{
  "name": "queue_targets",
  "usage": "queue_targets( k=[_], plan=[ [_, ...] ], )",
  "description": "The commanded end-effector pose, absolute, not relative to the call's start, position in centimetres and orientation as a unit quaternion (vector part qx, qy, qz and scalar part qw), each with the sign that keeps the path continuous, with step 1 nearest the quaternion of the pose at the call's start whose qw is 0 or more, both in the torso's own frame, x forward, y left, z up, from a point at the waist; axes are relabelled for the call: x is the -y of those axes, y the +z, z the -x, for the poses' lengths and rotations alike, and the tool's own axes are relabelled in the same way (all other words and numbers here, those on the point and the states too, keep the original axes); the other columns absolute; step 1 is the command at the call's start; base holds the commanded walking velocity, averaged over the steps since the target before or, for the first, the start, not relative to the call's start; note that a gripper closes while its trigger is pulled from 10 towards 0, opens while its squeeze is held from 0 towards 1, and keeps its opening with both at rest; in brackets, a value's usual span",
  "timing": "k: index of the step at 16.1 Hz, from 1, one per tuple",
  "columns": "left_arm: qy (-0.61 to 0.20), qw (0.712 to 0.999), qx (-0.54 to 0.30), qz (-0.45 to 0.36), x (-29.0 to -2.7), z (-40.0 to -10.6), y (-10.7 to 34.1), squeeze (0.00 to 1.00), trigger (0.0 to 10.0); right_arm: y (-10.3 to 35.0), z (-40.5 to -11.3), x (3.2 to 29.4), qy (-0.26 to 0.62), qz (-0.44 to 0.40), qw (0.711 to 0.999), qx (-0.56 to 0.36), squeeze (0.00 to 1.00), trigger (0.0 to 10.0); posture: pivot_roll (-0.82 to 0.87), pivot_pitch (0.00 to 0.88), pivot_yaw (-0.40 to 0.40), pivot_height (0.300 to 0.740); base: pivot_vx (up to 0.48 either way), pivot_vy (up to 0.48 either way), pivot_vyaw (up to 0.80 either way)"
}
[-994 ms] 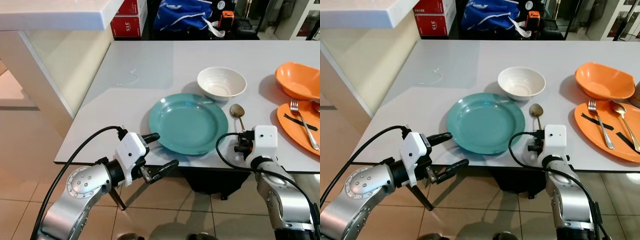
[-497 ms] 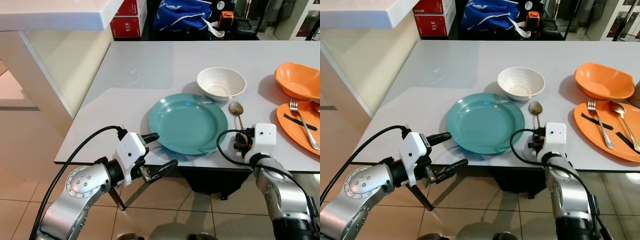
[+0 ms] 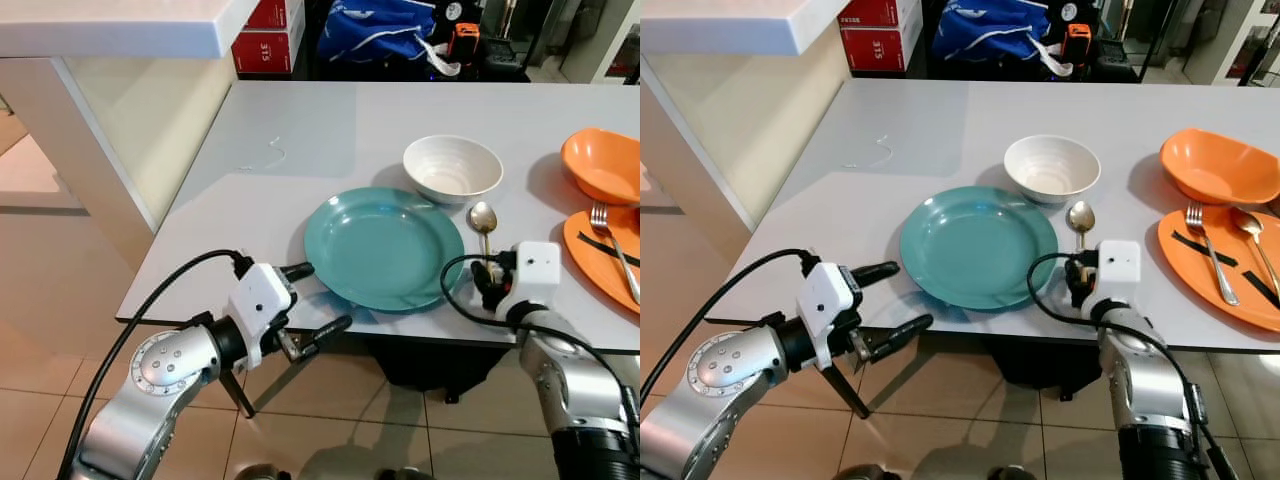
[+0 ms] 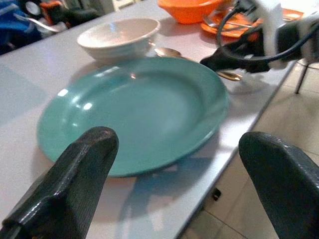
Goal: Setting the table
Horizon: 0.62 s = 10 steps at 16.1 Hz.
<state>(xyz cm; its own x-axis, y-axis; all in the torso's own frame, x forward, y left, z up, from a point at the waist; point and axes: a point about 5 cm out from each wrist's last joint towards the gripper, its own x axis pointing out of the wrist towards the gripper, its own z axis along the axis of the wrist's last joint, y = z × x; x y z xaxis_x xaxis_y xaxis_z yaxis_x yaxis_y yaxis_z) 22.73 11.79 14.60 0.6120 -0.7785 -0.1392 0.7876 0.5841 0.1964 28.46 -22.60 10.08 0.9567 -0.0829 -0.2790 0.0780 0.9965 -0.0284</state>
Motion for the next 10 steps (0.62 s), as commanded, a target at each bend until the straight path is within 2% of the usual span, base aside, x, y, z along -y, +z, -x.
queue_targets(
  k=[1, 2, 4, 5, 6, 8, 10],
  plan=[
    [-0.412, 0.902, -0.006, -0.129, -12.3, -23.1, 15.0, 0.0, 10.0, 12.2, -28.0, 23.2, -0.055, 0.003, 0.994, -0.093, 1.0, 10.0, 0.13, 0.031, 0.019, 0.74, 0.0, 0.0, 0.0],
    [-0.364, 0.924, 0.002, -0.117, -12.8, -23.8, 15.5, 0.0, 10.0, 15.0, -26.8, 23.0, -0.052, -0.012, 0.998, -0.023, 0.0, 10.0, 0.12, 0.026, 0.016, 0.74, 0.0, 0.0, 0.0],
    [-0.316, 0.943, 0.025, -0.106, -13.4, -24.2, 15.9, 0.0, 10.0, 17.4, -24.5, 22.1, -0.053, -0.026, 0.997, 0.057, 0.0, 10.0, 0.1, 0.012, 0.016, 0.74, 0.0, 0.0, 0.0],
    [-0.313, 0.944, 0.025, -0.097, -13.4, -24.3, 15.8, 0.0, 10.0, 17.7, -23.9, 21.6, -0.06, -0.027, 0.995, 0.078, 0.0, 10.0, 0.08, 0.0, 0.02, 0.74, 0.0, 0.442, 0.0],
    [-0.264, 0.956, 0.028, -0.126, -13.7, -24.7, 15.8, 0.0, 10.0, 17.0, -21.8, 19.0, -0.019, -0.076, 0.993, 0.088, 0.0, 10.0, 0.07, 0.0, 0.026, 0.74, 0.0, 0.48, 0.0],
    [-0.22, 0.967, 0.017, -0.125, -13.8, -25.3, 16.0, 0.0, 10.0, 16.2, -21.0, 17.1, 0.009, -0.096, 0.993, 0.065, 0.0, 10.0, 0.06, 0.021, 0.043, 0.74, 0.0, 0.48, 0.0],
    [-0.206, 0.97, 0.032, -0.124, -13.0, -26.0, 16.5, 0.0, 10.0, 16.1, -21.3, 16.6, 0.008, -0.104, 0.993, 0.055, 0.0, 10.0, 0.07, 0.019, 0.046, 0.74, 0.0, 0.48, 0.0]
  ],
)
